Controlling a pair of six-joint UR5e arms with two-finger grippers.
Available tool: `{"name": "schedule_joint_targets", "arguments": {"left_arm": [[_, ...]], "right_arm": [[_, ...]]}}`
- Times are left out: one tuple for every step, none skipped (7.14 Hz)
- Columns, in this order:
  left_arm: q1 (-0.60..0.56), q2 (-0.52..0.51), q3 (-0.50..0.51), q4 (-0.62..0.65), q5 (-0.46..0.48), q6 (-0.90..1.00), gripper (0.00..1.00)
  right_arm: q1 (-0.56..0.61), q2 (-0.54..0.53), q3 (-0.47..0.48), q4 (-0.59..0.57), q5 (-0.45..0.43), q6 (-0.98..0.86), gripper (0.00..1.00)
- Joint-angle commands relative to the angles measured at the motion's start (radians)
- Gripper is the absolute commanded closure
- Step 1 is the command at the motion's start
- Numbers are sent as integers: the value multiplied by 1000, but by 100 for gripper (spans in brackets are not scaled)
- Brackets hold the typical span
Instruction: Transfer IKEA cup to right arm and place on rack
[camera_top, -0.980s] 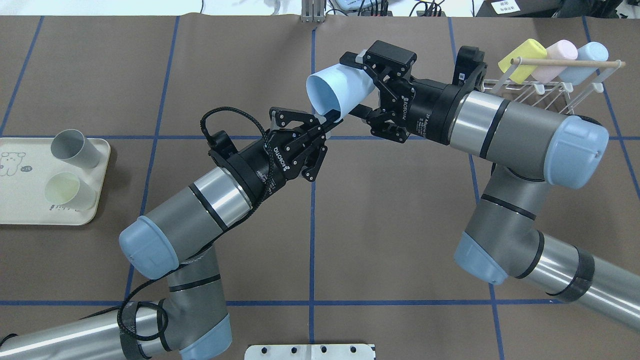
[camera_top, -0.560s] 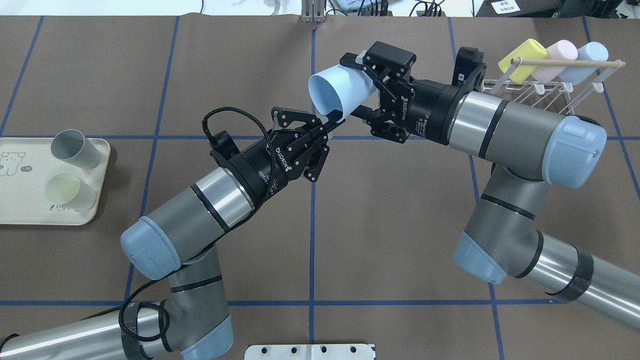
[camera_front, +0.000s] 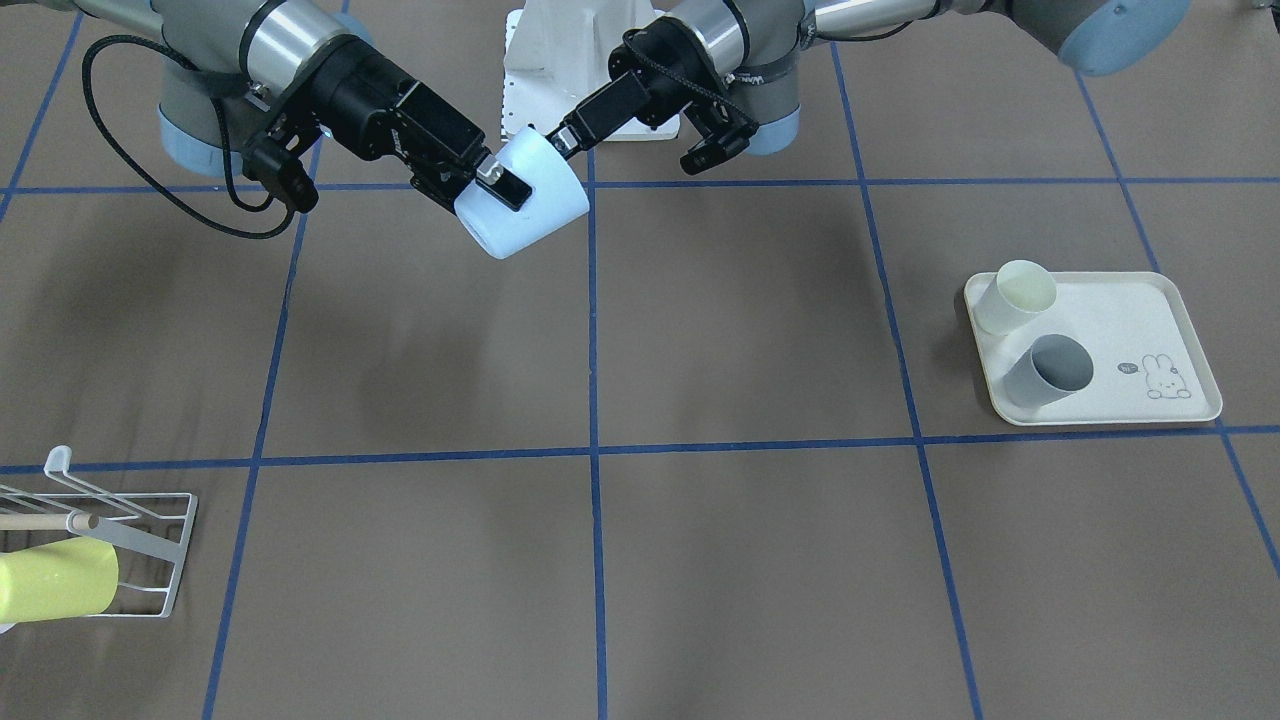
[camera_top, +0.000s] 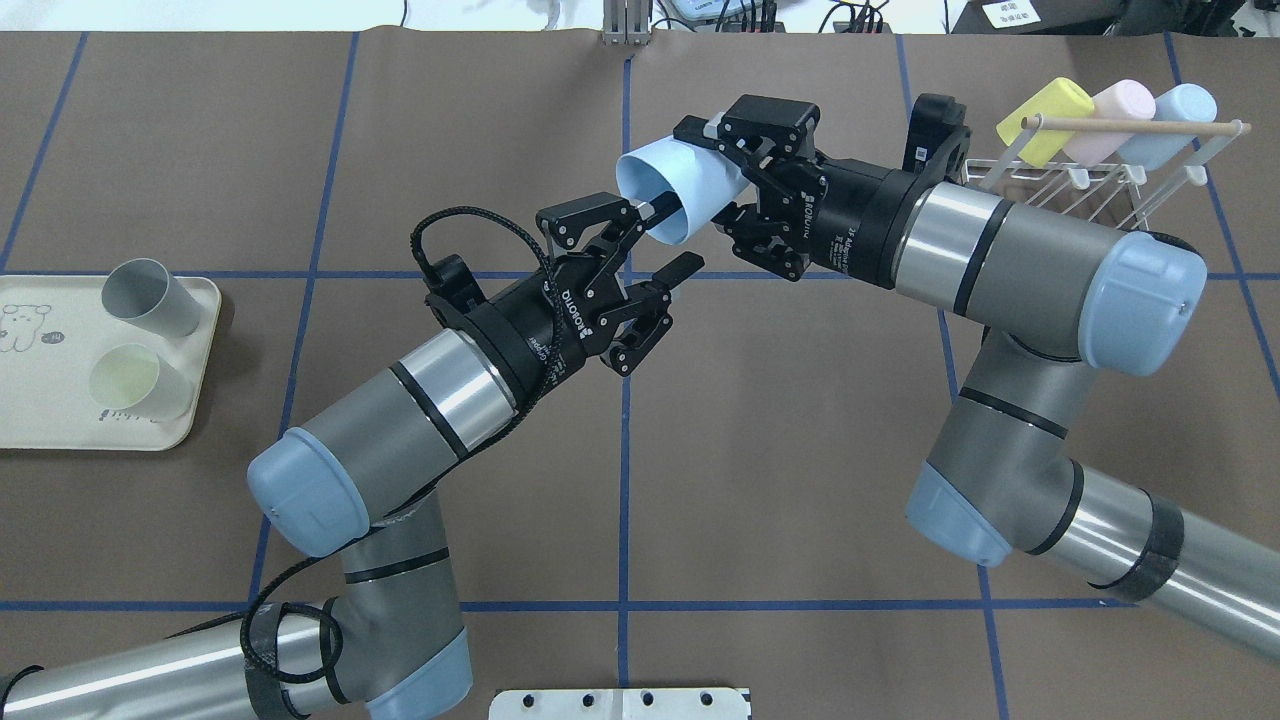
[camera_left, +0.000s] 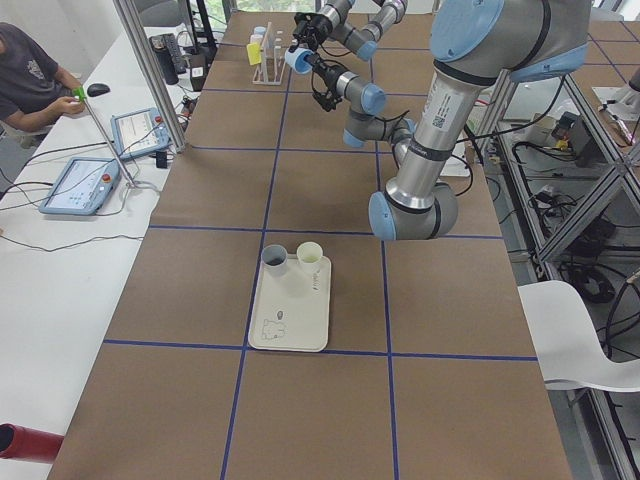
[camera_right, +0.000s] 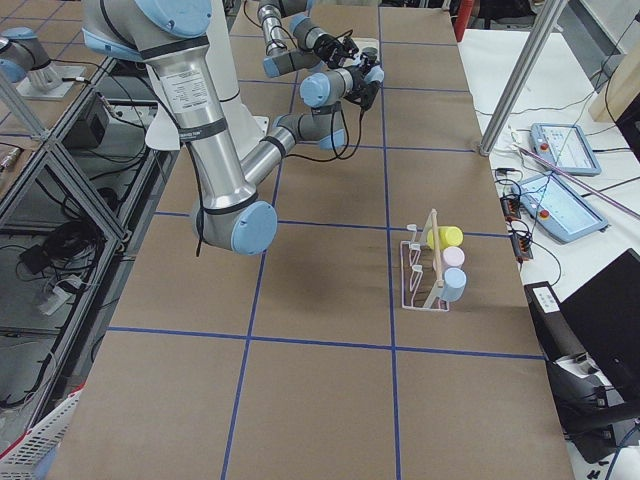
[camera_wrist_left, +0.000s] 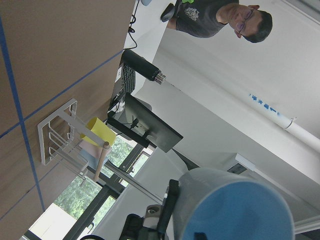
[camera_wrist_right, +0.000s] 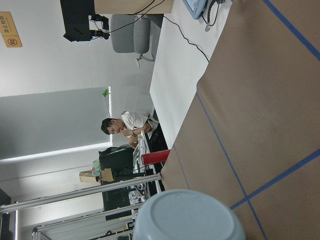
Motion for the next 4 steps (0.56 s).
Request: {"name": "schedule_joint_targets", "arguments": {"left_arm": [[-2,2,-2,0,-2,14,0],[-2,4,-2,0,-3,14,0],[-2,2,-2,0,-3,14,0],[-2,2,-1,0,-6,16,0]], "right_arm": [[9,0,-3,16,-2,-4,100],[31,-3,-3,17,-2,-15,100],[58,-11,-12,17,-2,-21,100],[87,-12,-29,17,-2,-56,100]]}}
